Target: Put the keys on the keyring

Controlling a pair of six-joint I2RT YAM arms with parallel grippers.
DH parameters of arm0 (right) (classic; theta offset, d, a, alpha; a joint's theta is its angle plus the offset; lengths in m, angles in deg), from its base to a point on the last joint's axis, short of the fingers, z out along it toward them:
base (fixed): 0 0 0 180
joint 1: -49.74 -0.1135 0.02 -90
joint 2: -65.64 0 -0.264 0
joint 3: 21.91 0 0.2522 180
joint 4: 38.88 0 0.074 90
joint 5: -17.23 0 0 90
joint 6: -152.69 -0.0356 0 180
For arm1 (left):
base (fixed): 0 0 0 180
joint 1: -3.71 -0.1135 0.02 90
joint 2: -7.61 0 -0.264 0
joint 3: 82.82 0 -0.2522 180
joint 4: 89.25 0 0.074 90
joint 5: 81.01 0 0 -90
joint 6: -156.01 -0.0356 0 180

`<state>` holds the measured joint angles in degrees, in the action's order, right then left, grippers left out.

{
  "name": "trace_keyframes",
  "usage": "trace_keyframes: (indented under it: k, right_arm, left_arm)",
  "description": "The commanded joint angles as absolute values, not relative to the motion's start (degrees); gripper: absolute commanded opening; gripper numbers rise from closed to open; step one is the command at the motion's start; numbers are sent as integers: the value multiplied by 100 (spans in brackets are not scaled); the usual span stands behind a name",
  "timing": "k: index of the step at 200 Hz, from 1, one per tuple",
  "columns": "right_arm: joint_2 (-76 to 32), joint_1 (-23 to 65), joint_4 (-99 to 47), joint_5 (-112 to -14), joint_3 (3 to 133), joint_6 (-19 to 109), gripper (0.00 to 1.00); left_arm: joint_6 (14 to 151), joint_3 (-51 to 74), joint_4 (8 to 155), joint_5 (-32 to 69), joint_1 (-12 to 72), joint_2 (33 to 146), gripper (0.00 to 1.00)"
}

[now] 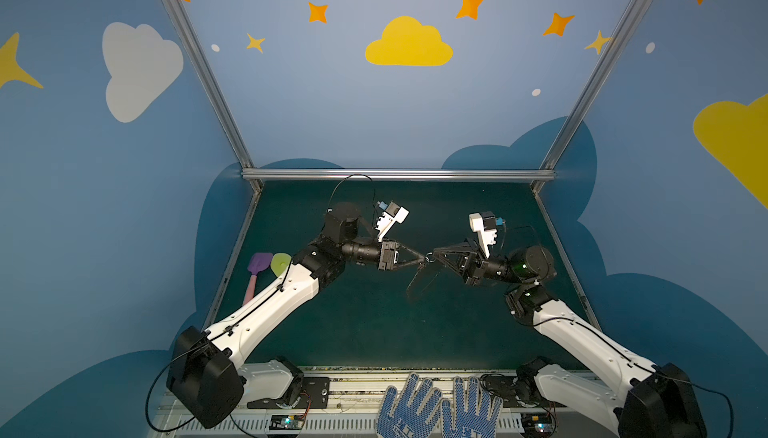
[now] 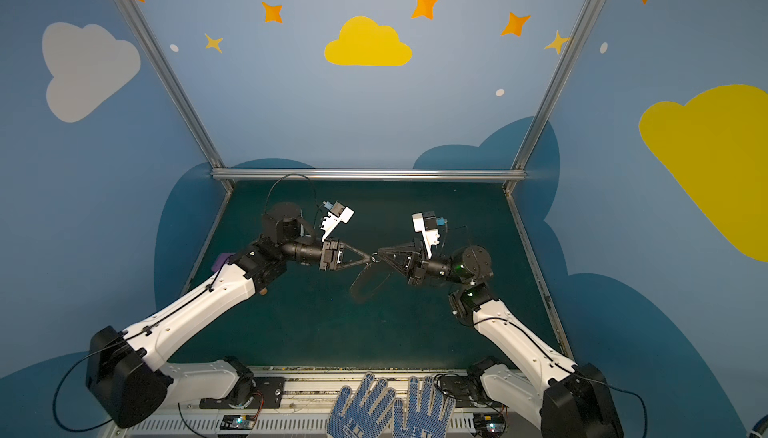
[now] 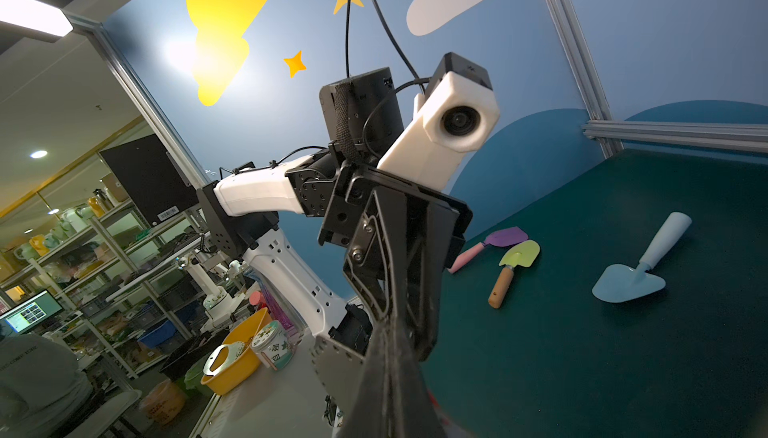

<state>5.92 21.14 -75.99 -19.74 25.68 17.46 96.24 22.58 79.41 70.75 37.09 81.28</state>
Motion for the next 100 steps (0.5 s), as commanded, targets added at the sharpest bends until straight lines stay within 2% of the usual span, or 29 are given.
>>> trace_keyframes:
  k: [1, 38, 66, 100]
  right_arm:
    - [645, 2108, -7924, -1951, 2710, 1715, 0]
    - [928, 2117, -8152, -2561, 2474, 1857, 0]
    - [1102, 2117, -8736, -3056, 2282, 1824, 0]
    - [1089, 2048, -8904, -2959, 2286, 1863, 0]
  left_arm:
    - [9528, 2114, 8042, 7179, 3737, 8121, 4]
    - [9745, 2357, 8205, 6863, 3737, 8087, 4]
    - [10400, 2730, 8909, 6726, 3867, 8181, 4]
    - [10519, 2699, 8865, 6495, 4172, 8356, 4]
